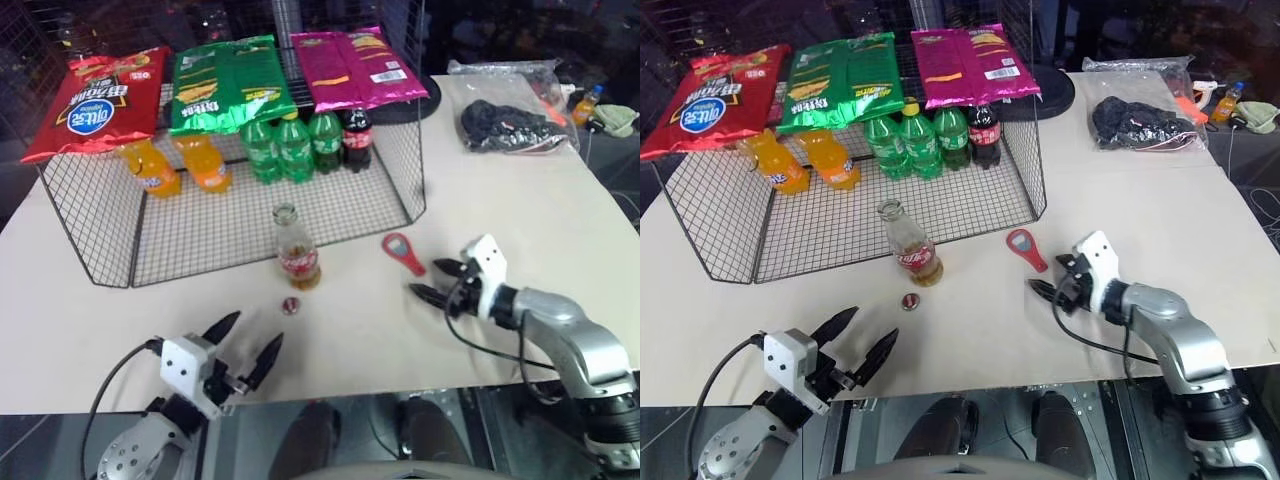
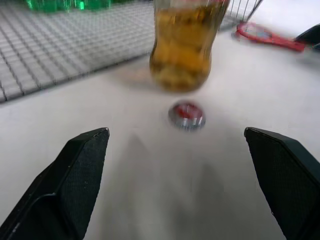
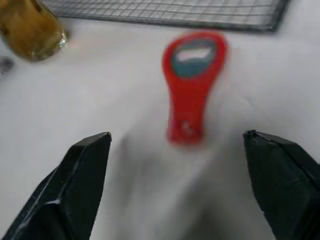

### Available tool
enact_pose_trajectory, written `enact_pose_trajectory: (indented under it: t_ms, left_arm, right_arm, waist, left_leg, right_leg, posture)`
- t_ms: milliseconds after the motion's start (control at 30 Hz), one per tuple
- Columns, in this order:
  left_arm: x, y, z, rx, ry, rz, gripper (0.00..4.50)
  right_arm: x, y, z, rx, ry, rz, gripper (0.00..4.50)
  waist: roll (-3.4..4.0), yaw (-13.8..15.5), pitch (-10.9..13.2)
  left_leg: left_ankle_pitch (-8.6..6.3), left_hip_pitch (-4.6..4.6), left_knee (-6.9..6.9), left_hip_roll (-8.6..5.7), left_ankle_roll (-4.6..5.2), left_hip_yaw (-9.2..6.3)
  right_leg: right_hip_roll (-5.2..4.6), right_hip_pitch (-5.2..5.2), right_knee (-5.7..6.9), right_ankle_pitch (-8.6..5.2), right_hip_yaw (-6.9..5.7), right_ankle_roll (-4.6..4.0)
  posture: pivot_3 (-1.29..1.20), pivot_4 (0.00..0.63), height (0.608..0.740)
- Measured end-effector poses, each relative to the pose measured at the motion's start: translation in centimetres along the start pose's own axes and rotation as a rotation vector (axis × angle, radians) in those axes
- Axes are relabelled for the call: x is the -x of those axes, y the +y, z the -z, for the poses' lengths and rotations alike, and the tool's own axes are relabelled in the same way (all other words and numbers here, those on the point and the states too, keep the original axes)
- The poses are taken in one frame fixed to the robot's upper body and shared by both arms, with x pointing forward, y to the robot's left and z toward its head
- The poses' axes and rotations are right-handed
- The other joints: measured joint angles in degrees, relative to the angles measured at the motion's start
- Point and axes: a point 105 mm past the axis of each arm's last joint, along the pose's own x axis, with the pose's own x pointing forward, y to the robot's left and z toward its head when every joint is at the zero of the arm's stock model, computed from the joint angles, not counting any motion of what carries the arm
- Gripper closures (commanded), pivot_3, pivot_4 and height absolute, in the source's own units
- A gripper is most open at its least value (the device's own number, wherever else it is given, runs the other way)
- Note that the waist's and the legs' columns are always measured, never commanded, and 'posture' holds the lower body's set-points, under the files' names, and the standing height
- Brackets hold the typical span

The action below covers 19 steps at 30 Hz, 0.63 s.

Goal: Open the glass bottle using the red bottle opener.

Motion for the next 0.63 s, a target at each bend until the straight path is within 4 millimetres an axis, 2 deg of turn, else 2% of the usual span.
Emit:
enact_pose_trajectory:
  t_ms: [200, 400, 633]
  left_arm:
    - [1.6, 2.5, -0.5, -0.078, 0.058, -0.055, 0.00]
    - [3.0, 4.5, -0.6, -0.077, 0.087, -0.064, 0.00]
    - [3.4, 7.1, -0.5, -0.087, 0.100, -0.074, 0.00]
  right_arm:
    - [4.2, -1.5, 2.1, 0.083, 0.010, 0.015, 0.15]
    - [6.8, -2.6, 3.4, 0.124, -0.002, 0.014, 0.15]
    - [8.0, -1.4, 2.3, 0.109, -0.158, -0.082, 0.15]
  waist:
    - [-0.01, 0.0, 0.0]
    - [-0.06, -0.1, 0.1]
    - [-0.08, -0.1, 0.1]
  left_leg:
    - [-0.01, 0.10, 0.00, 0.05, 0.01, 0.03]
    - [-0.04, 0.69, -0.09, 0.12, 0.07, 0.17]
    - [-0.06, 0.96, -0.18, 0.18, 0.10, 0.23]
  right_leg:
    - [0.04, 0.12, -0.01, 0.00, -0.01, 0.00]
    - [0.10, 0.60, -0.04, -0.02, 0.10, 0.00]
    - [0.13, 0.81, -0.10, -0.02, 0.14, 0.01]
  posture:
    - [0.00, 0.150, 0.740]
    - [0.00, 0.150, 0.740]
    - [0.00, 0.150, 0.740]
